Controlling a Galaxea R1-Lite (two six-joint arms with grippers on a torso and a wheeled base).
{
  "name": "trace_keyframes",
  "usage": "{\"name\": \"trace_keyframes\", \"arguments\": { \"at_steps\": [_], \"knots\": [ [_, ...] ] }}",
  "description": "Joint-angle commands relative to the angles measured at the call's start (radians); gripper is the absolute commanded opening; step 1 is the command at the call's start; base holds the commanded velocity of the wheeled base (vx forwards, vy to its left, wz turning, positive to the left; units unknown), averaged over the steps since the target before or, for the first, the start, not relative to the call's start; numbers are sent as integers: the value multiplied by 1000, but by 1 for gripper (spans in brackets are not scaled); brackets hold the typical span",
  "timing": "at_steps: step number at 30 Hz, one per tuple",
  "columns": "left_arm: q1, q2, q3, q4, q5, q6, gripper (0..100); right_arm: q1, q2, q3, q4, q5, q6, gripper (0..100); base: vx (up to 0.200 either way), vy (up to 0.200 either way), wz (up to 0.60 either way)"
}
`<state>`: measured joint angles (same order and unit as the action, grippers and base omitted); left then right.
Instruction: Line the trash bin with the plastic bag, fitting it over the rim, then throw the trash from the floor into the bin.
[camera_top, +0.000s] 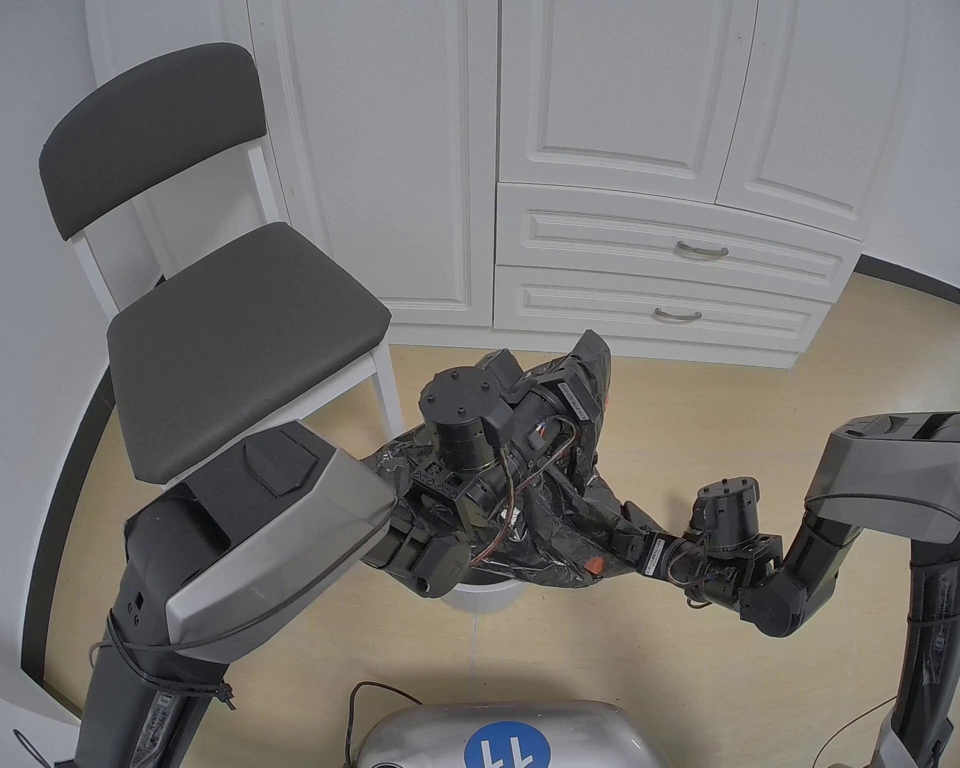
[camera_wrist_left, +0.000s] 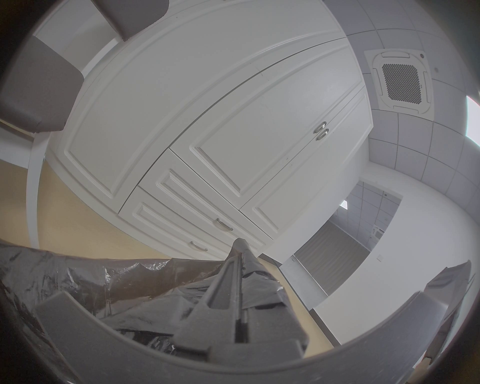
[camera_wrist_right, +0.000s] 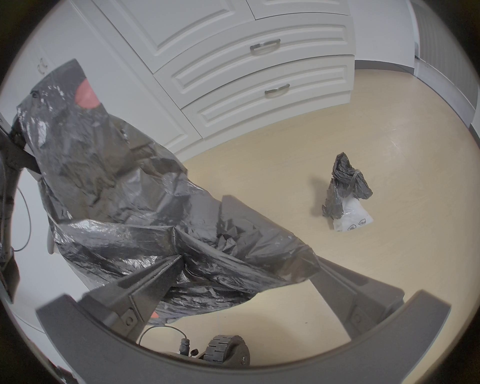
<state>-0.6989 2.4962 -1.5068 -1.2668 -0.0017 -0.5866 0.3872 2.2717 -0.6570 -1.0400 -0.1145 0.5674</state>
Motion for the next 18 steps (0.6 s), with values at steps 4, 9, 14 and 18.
{"name": "trace_keyframes", "arguments": {
  "at_steps": [4,9,14,18],
  "knots": [
    [6,-13,5,0,0,-1,0,1,15,2,-3,12,11,0,0,0,0],
    [7,-14,5,0,0,-1,0,10,-17,4,5,13,35,0,0,0,0],
    [15,-40,20,1,0,1,0,10,-55,10,5,13,35,0,0,0,0],
    [29,-77,59,7,0,1,0,12,-121,22,9,12,37,0,0,0,0]
  ]
}}
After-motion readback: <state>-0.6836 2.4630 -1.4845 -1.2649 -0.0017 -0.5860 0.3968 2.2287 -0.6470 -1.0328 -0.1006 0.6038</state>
